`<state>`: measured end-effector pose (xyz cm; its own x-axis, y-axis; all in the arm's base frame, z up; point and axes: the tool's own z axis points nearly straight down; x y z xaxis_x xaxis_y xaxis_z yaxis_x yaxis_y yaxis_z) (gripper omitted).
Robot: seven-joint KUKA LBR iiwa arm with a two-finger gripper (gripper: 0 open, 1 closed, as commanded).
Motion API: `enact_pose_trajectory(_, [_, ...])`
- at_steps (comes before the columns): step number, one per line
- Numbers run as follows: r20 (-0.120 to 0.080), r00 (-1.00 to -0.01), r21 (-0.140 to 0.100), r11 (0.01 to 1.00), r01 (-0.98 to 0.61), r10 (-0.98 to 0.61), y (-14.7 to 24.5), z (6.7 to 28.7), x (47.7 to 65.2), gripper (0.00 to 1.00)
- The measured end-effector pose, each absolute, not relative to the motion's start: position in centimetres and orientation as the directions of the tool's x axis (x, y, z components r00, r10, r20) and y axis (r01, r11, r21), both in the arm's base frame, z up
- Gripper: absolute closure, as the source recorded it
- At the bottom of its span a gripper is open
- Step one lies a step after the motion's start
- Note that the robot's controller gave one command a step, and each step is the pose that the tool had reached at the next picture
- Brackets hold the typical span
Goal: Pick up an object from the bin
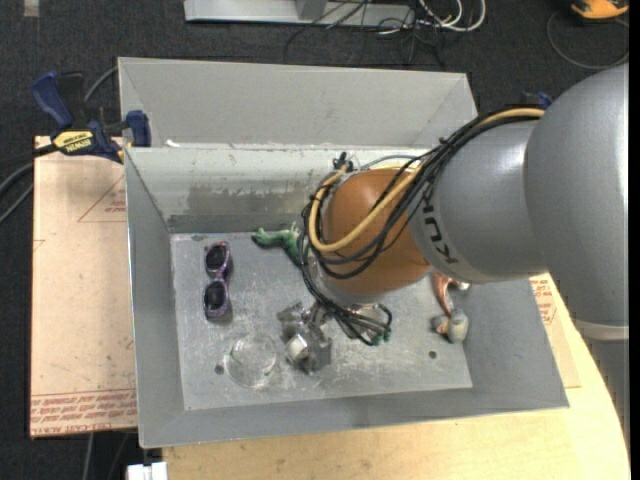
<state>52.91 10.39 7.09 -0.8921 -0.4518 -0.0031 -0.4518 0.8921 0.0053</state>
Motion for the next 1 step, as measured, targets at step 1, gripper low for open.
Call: enact_pose_trajectory(1, [-0.006, -0.886, 0.006, 0.886, -0.464, -0.464, 10.44, 19.91, 51.59, 1.00])
